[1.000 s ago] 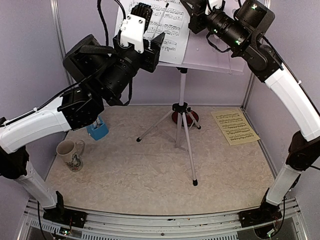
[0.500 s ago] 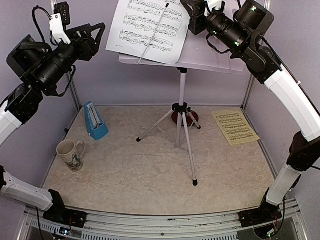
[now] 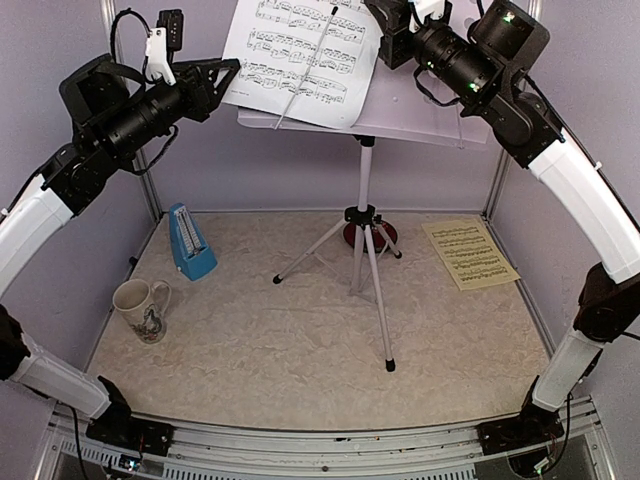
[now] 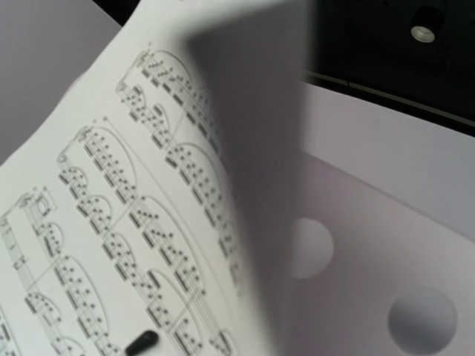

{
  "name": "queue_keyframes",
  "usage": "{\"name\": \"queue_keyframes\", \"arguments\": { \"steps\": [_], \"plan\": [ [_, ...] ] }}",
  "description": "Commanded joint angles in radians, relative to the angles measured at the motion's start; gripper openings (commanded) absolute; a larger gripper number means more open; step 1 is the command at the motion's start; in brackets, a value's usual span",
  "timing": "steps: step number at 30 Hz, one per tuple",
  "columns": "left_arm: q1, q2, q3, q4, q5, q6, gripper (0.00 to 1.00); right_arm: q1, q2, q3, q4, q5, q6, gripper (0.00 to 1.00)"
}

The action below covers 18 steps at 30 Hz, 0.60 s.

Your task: Set up the instrument practice props

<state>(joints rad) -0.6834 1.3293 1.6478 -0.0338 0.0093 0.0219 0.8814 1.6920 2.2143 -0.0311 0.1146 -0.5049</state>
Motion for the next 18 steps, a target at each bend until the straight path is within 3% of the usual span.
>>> {"name": "queue_keyframes", "arguments": {
  "steps": [1, 6, 18],
  "plan": [
    [0.007, 0.002, 0.032, 0.005, 0.077, -0.029, 0.25, 0.008, -0.005, 0.026, 0.033, 0.018, -0.014, 0.0],
    [0.007, -0.017, -0.02, 0.036, 0.089, -0.045, 0.11, 0.008, 0.008, 0.041, 0.035, 0.033, -0.028, 0.0],
    [-0.035, -0.028, -0.105, 0.087, 0.031, -0.039, 0.0, 0.008, 0.059, 0.097, 0.054, 0.046, -0.06, 0.0]
  ]
}}
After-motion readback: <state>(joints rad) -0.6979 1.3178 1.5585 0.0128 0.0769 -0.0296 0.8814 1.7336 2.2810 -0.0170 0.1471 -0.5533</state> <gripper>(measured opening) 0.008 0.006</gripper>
